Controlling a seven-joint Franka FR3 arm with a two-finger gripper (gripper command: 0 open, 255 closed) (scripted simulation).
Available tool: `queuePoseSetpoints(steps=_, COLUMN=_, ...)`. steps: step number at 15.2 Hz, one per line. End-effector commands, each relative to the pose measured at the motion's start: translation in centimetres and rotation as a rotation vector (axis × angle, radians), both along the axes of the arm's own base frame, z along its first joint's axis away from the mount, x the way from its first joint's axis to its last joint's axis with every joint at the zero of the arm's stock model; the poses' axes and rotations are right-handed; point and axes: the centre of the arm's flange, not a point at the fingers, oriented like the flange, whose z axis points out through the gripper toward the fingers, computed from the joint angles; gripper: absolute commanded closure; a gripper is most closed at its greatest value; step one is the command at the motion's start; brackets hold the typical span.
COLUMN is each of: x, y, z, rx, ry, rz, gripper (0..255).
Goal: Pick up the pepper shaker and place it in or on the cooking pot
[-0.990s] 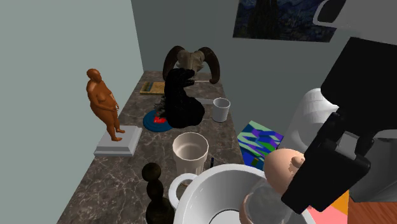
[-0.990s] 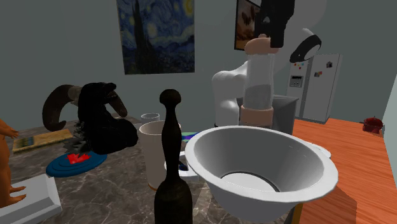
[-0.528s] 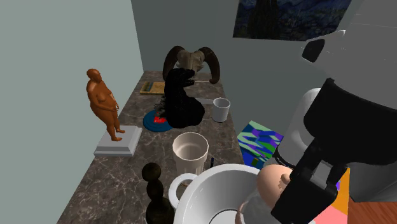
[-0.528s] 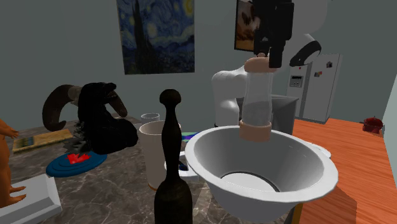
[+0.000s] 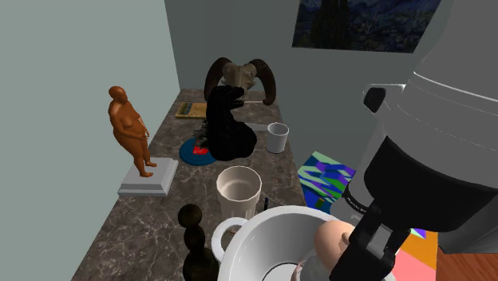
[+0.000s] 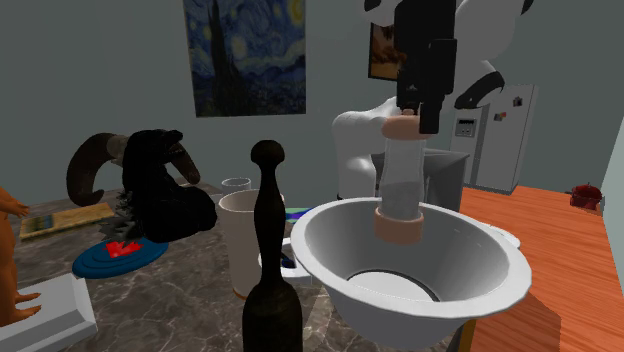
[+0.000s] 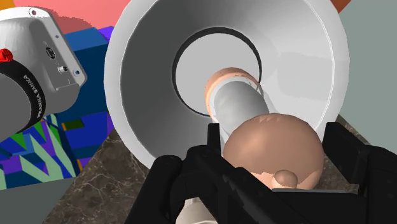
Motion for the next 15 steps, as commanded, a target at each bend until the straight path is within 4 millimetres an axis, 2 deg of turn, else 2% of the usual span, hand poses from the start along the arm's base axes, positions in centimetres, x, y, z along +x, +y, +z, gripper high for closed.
queuePoseSetpoints(steps=1, x=0.0, y=0.0, z=-0.1, rx=0.000, ry=0.000, rz=0.000, gripper=255)
queuePoseSetpoints(steps=5, x=0.0, y=0.0, z=-0.1, rx=0.000, ry=0.000, rz=0.000, gripper=255)
queuePoseSetpoints(steps=6, x=0.0, y=0.0, z=-0.1, rx=0.000, ry=0.000, rz=0.000, gripper=0)
queuePoseSetpoints(steps=11, x=0.0, y=0.0, z=-0.1, rx=0.000, ry=0.000, rz=0.000, gripper=0)
queuePoseSetpoints(steps=15, x=0.0, y=-0.6, z=4.9, rx=0.000, ry=0.000, rz=0.000, gripper=0)
